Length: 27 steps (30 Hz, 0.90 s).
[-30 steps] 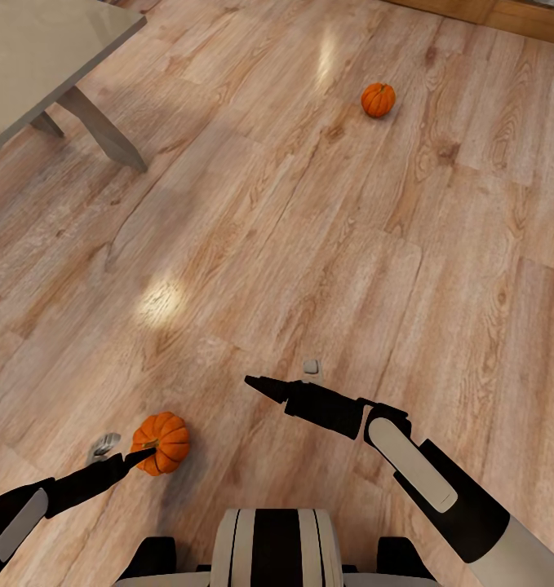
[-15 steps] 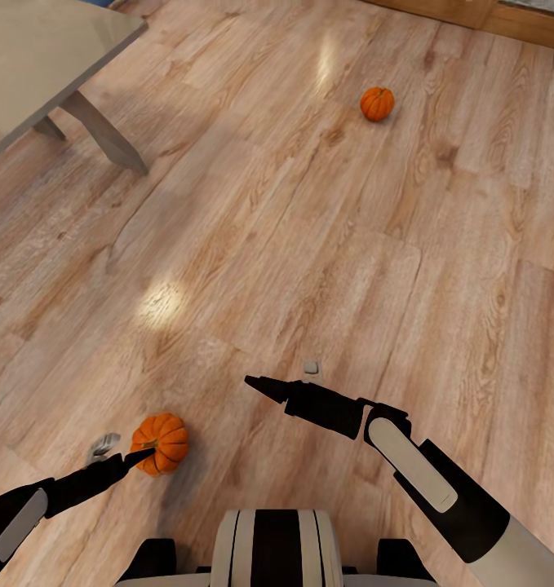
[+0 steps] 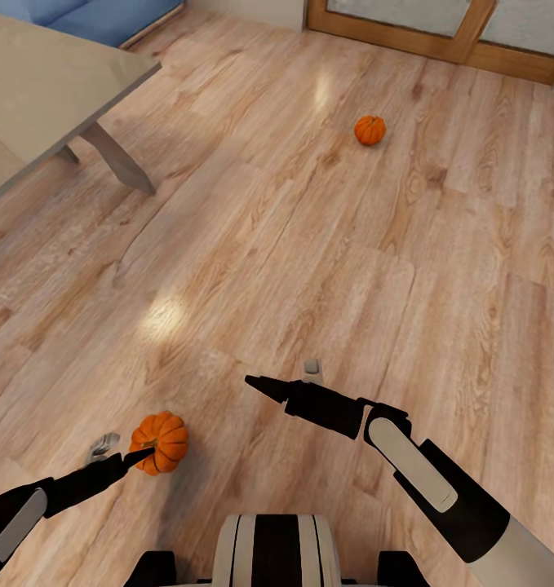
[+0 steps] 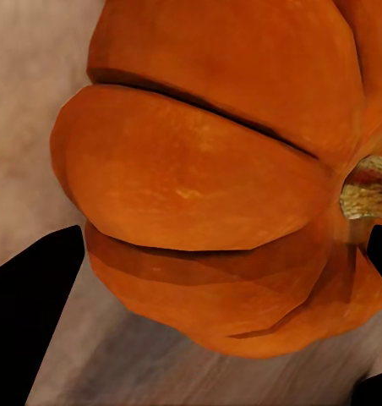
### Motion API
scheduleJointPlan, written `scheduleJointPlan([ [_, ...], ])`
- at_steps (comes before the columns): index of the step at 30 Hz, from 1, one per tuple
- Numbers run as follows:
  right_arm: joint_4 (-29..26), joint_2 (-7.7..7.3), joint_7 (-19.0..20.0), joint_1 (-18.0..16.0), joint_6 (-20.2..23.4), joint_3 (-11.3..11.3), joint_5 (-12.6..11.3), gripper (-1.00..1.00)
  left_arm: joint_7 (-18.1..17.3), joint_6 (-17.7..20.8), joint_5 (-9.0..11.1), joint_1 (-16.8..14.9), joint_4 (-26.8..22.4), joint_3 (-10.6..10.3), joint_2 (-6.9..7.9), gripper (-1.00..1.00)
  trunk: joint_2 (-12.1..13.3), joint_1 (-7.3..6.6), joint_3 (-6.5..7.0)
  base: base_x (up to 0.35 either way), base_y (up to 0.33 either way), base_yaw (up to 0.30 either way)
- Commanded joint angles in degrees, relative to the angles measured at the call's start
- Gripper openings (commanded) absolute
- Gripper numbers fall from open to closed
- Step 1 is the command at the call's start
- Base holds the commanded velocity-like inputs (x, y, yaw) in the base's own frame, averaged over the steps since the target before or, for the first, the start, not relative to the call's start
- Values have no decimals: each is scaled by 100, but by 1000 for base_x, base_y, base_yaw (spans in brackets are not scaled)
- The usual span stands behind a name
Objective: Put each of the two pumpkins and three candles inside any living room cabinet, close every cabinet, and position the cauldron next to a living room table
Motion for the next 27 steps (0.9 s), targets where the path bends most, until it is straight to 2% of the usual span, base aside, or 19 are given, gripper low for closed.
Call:
scheduleJointPlan([
  [1,1,-4,-3,-4,19,4,-42,100,8,49,53,-1,-3,-23,11,-100,0,-3,20,0,0,0],
  [2,2,-5,-3,-4,19,4,-44,100,9,60,54,-1,-12,-23,14,-100,2,-6,42,0,0,0],
  [6,136,-5,-4,-4,11,3,-54,100,11,648,59,-1,-313,-19,34,-100,7,-16,131,0,0,0],
  [9,250,-6,-4,-4,0,-3,-63,100,17,895,57,-1,-410,-5,36,-100,11,-24,197,0,0,0],
  [13,336,-34,-5,-4,-240,-74,-89,100,20,1338,51,-1,-493,116,37,-100,16,-34,286,0,0,0],
  [14,375,-49,-11,-4,-315,-98,-94,100,29,1590,41,3,-747,200,43,-100,18,-37,308,0,0,0],
  [18,526,-53,-18,-4,-335,-109,-96,100,51,1781,31,3,-829,220,45,-100,23,-47,397,0,0,0],
  [20,549,-54,-181,-4,-338,-152,-97,100,59,1821,20,4,-848,224,45,-100,26,-52,441,0,0,0],
  [24,478,-49,-890,-4,-288,-259,-76,100,62,1859,-17,5,-901,241,46,-100,31,-62,529,0,0,0],
  [27,445,-48,-1393,-4,-251,-273,-66,100,64,2117,-29,7,-1025,254,50,-100,35,-70,596,0,0,0],
])
